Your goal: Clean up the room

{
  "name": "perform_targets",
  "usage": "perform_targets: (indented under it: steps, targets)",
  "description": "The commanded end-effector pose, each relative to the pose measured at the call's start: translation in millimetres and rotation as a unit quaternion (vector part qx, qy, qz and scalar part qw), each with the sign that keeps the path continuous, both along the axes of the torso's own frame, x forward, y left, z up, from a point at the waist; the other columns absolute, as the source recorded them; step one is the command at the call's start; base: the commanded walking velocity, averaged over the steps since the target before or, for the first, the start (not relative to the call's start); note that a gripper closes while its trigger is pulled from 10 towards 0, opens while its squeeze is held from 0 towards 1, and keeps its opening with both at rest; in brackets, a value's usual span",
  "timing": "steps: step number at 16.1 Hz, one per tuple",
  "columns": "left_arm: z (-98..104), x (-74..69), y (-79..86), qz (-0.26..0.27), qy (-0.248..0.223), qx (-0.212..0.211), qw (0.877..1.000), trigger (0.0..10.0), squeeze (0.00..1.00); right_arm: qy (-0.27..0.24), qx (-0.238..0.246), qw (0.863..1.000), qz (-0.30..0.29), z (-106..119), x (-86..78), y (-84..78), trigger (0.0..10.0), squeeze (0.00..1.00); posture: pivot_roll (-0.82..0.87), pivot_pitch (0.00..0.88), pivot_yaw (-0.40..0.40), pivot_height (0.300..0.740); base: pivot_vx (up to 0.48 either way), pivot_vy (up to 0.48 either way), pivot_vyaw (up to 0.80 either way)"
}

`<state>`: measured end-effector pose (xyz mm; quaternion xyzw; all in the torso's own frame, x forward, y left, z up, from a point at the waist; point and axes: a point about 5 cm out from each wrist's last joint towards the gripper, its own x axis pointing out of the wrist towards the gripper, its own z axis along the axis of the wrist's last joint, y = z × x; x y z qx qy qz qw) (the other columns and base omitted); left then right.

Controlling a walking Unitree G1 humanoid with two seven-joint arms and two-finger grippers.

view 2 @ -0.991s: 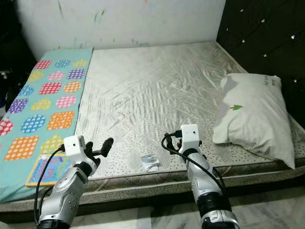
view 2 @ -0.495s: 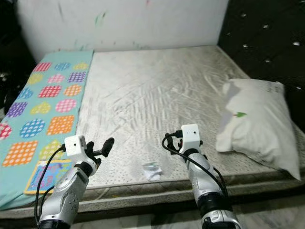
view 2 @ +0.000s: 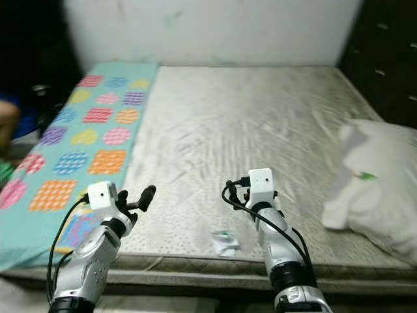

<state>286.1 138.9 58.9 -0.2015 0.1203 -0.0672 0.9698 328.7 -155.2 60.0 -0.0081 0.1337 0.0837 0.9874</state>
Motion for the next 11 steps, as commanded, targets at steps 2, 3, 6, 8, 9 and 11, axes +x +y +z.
perform_targets:
  steps: [2, 3, 6, 8, 9, 11]
  targets:
    - [-0.6, -1.3, 1.6, -0.002, -0.001, -0.004, 1.0, 10.0, 0.0, 0.001, -0.003, 1.0, -0.002, -0.5, 0.6, 0.7, 10.0, 0.0, -0.09, 0.0, 0.05, 0.74, 0.0, 0.0, 0.0]
    - [-0.1, -1.6, 0.7, -0.007, -0.004, -0.007, 1.0, 10.0, 0.0, 0.001, -0.003, 1.0, -0.002, -0.7, 0.5, 0.6, 10.0, 0.0, -0.09, 0.0, 0.048, 0.74, 0.277, 0.0, 0.0]
    - [-0.8, -1.9, 1.1, -0.005, 0.0, -0.004, 1.0, 10.0, 0.0, 0.003, -0.001, 1.0, -0.003, -1.5, 0.2, 0.4, 10.0, 0.0, -0.09, 0.0, 0.048, 0.74, 0.286, 0.0, 0.0]
    - [-1.0, -2.0, 1.1, -0.005, 0.0, -0.004, 1.0, 10.0, 0.0, 0.005, 0.001, 1.0, -0.004, -1.7, 0.4, 0.3, 10.0, 0.0, -0.09, 0.0, 0.048, 0.74, 0.296, 0.0, 0.0]
    - [-1.2, -2.3, 1.2, -0.005, 0.001, -0.004, 1.0, 10.0, 0.0, 0.005, 0.001, 1.0, -0.005, -1.9, 0.1, 0.2, 10.0, 0.0, -0.09, 0.0, 0.048, 0.74, 0.296, 0.0, 0.0]
    - [-1.4, -2.4, 1.3, -0.005, 0.002, -0.004, 1.0, 10.0, 0.0, 0.004, 0.0, 1.0, -0.005, -1.8, 0.0, 0.0, 10.0, 0.0, -0.09, 0.0, 0.049, 0.74, 0.287, 0.0, 0.0]
